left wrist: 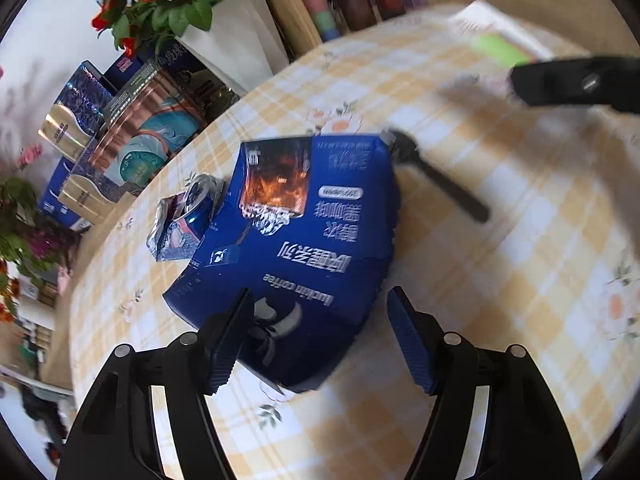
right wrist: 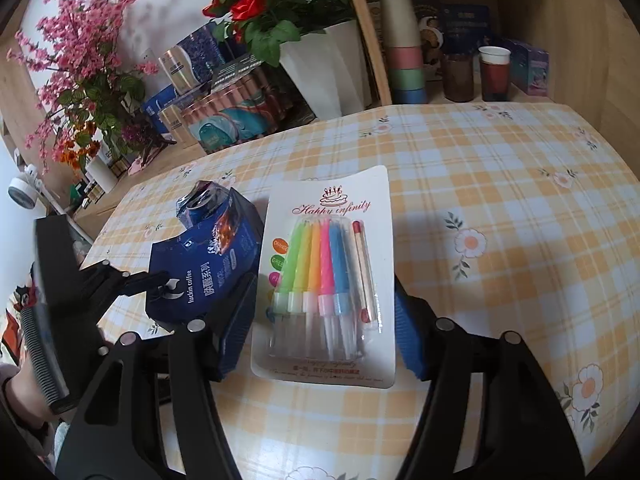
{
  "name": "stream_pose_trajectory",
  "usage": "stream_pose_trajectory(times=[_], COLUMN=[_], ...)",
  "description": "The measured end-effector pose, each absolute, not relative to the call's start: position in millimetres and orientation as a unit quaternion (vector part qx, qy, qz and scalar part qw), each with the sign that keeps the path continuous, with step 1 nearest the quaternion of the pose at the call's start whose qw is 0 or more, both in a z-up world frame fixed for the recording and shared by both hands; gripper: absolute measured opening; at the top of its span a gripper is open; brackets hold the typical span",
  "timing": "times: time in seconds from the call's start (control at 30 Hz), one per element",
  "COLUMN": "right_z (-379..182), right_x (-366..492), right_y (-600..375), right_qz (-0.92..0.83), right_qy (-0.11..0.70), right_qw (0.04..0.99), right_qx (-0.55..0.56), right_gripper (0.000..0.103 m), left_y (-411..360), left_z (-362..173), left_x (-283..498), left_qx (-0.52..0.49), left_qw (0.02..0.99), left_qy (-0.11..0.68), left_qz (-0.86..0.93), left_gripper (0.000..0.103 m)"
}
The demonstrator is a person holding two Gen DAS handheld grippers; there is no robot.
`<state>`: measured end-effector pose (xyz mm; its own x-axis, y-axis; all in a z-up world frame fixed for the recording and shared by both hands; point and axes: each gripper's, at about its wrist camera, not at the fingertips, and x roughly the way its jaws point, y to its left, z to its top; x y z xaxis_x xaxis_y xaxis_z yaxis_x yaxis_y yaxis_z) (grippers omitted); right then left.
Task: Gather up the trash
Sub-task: 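Grasp the blue luckin coffee bag with the left gripper while the right holds the card, then carry the candle card and coffee bag over the bin with both grippers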
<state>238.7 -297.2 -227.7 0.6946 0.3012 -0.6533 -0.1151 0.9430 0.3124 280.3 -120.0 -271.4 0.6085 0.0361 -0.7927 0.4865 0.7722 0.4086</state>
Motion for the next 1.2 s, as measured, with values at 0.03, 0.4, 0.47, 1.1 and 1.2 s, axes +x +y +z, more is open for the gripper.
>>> stream_pose_trajectory(times=[0.03, 0.4, 0.47, 1.1, 1.2], right_z=[-229, -226, -224, -182, -178], right_x=[237, 227, 224, 185, 181], right_y=[-300, -305, -305, -280, -274], right_qz=[0.113, 0.110, 0.111, 0.141, 0.145], right_qy=[0.374, 0.368, 0.366, 0.341, 0.340], right_qw=[0.912, 0.913, 0.914, 0.919, 0.919], right_qx=[0.128, 0.139, 0.138, 0.139, 0.134], right_gripper=[0.063, 0.063, 0.063, 0.063, 0.063], left_y=[-120, -126, -114, 48, 78], left_z=[-272, -268, -254, -146, -150], left_x=[281, 270, 269, 220, 210], left_qx=[0.314, 0.348, 0.298, -0.043, -0.087], left_qw=[0.843, 0.843, 0.857, 0.910, 0.909], left_qy=[0.417, 0.382, 0.389, 0.394, 0.395], left_qz=[-0.134, -0.148, -0.160, -0.122, -0.100], left_gripper=[0.069, 0.022, 0.019, 0.009, 0.009])
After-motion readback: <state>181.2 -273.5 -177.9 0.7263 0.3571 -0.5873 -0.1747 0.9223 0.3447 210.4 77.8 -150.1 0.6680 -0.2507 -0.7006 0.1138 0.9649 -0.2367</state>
